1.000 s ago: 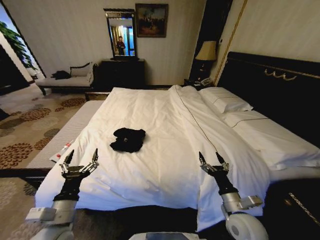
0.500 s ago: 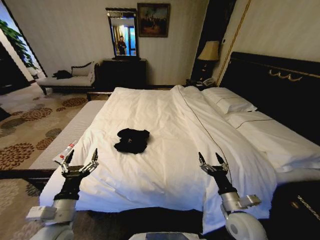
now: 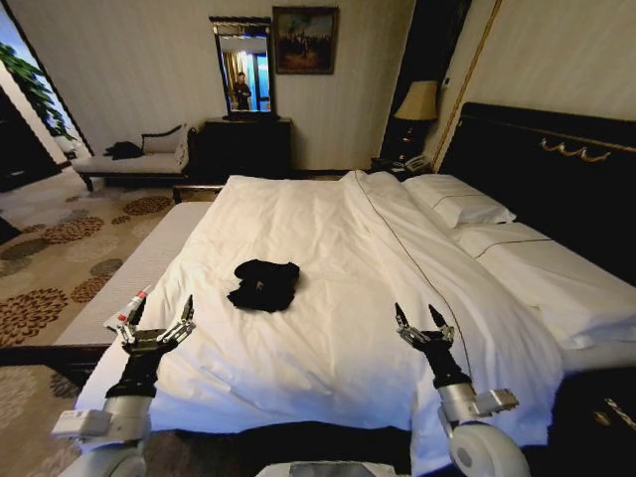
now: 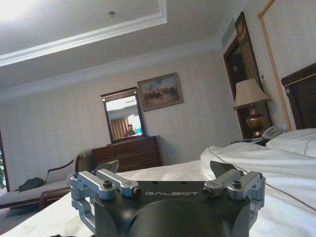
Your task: Fold the clothes on the bed.
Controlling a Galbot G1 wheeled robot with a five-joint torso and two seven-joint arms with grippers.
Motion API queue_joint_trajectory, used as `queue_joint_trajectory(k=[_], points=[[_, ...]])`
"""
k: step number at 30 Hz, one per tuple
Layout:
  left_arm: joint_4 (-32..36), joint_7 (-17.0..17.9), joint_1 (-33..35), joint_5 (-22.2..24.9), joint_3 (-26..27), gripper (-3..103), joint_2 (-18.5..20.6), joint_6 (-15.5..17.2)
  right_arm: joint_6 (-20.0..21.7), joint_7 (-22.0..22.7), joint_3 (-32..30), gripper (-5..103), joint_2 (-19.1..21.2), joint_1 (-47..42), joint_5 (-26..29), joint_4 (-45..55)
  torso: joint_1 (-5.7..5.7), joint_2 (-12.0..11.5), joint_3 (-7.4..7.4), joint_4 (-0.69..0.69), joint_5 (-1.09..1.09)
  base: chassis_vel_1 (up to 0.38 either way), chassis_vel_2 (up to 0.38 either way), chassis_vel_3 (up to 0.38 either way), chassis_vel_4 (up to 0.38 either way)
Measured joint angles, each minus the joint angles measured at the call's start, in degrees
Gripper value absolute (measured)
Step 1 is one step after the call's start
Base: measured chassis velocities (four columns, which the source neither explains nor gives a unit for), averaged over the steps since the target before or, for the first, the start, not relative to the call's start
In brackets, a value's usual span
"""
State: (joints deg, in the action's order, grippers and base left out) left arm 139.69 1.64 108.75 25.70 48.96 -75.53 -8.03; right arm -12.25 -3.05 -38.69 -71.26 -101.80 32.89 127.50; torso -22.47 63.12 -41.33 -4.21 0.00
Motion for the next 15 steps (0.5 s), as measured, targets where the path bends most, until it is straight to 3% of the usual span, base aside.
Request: queue_joint_trajectory(k=[8,15], points=[[0.12,0.0,0.23,0.01,0.54,100,-0.09,-0.35,-0.81,0.04,0.04,100,-0.22,-0.18,-0.04,0.06,-0.01,0.0,0.0,0.0,0.0,-0.002,0.229,-0.006,-0.231],[-0.35,0.03,0.13,0.04,0.73,100,-0.46,-0.44,-2.0,-0.07,0.7,100,-0.17,0.27,0.2,-0.42,-0.03,-0.01,-0.01,0.0,0.01,-0.017,0.1,0.012,-0.101]])
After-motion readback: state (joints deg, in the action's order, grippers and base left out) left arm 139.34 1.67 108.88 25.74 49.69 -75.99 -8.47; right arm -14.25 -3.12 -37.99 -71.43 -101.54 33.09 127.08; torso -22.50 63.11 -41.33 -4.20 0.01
